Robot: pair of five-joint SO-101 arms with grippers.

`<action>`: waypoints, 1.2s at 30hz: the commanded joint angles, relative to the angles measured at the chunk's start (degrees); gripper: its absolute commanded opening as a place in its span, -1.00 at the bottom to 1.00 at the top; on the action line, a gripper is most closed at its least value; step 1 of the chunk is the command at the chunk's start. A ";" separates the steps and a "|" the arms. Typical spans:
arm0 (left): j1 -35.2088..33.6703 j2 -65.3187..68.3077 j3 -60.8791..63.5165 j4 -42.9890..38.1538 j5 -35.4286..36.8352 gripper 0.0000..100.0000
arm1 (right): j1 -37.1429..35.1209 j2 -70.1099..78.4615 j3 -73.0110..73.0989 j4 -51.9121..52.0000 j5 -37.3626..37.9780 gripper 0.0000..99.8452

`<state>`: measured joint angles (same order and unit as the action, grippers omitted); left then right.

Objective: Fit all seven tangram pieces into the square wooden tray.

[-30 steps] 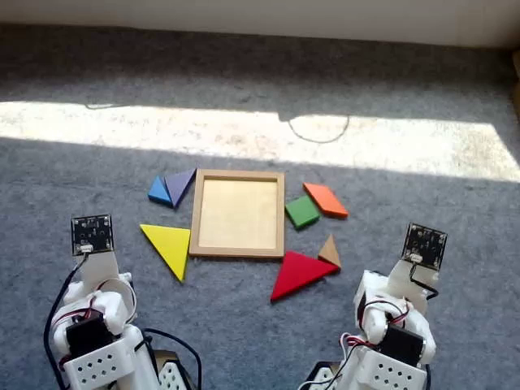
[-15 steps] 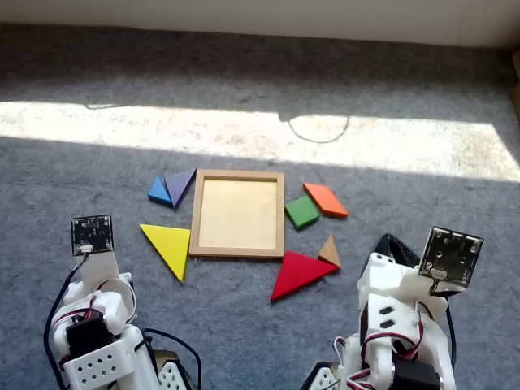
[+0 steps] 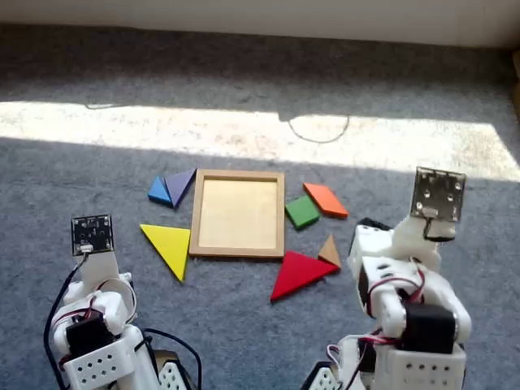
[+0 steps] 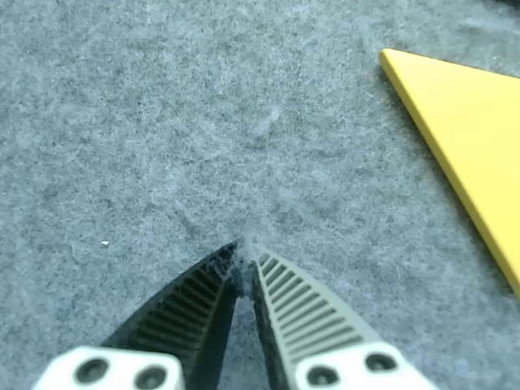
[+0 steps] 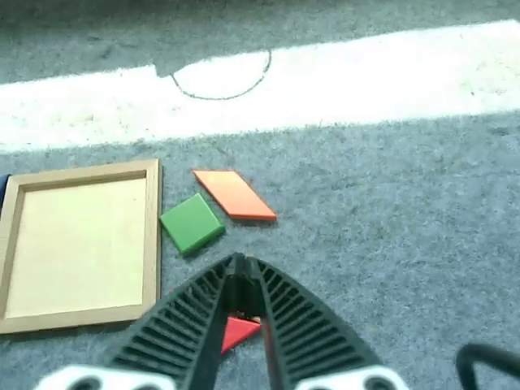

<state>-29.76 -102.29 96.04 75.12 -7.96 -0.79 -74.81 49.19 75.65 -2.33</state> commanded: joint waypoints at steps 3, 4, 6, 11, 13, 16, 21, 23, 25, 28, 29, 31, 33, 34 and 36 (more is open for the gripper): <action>-0.84 -1.80 1.19 0.44 -0.09 -0.99 | -9.10 21.85 -8.84 -0.92 -0.53 -0.99; -0.84 -1.80 1.19 0.44 -0.09 -0.99 | -10.33 24.04 -9.27 -0.92 -0.97 -0.99; -0.84 -1.80 1.19 0.44 -0.09 -0.99 | -12.44 28.79 -10.07 -0.92 -5.63 -0.98; -0.84 -1.80 1.19 0.44 -0.09 -0.99 | -16.84 38.64 -10.51 -0.92 -19.34 -0.65; -0.84 -1.80 1.19 0.44 -0.09 -0.99 | -18.95 42.68 -10.51 -0.92 -23.91 -0.46; -0.84 -1.80 1.19 0.44 -0.09 -0.99 | -21.93 48.84 -10.42 -0.92 -29.54 -0.28; -0.84 -1.80 1.19 0.44 -0.09 -0.99 | -25.19 57.80 -11.65 -4.53 -36.04 -0.26; -0.84 -1.80 1.19 0.44 -0.09 -0.99 | -25.80 60.88 -11.91 -7.69 -38.07 -0.26; -0.84 -1.80 1.19 0.44 -0.09 -0.99 | -25.80 63.43 -11.91 -11.47 -39.74 -0.26; -0.84 -1.80 1.19 0.44 -0.09 -0.99 | -25.80 66.24 -11.91 -15.43 -41.93 -0.26; -0.84 -1.80 1.19 0.44 -0.09 -0.99 | -25.89 66.95 -11.91 -16.40 -42.73 -0.26; -0.84 -1.80 1.19 0.44 -0.09 -0.99 | -26.07 68.26 -11.91 -17.71 -44.22 -0.26; -0.84 -1.80 1.19 0.44 -0.09 -0.99 | -26.15 69.23 -12.00 -19.03 -45.63 -0.26; -0.84 -1.80 1.19 0.44 -0.09 -0.99 | -26.07 69.58 -12.00 -19.56 -46.15 -0.26; -0.84 -1.80 1.19 0.44 -0.09 -0.99 | -25.89 70.29 -12.00 -20.09 -47.03 -0.26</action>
<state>-29.76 -102.29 96.04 75.12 -7.96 -26.20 -5.27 40.22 57.89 -47.16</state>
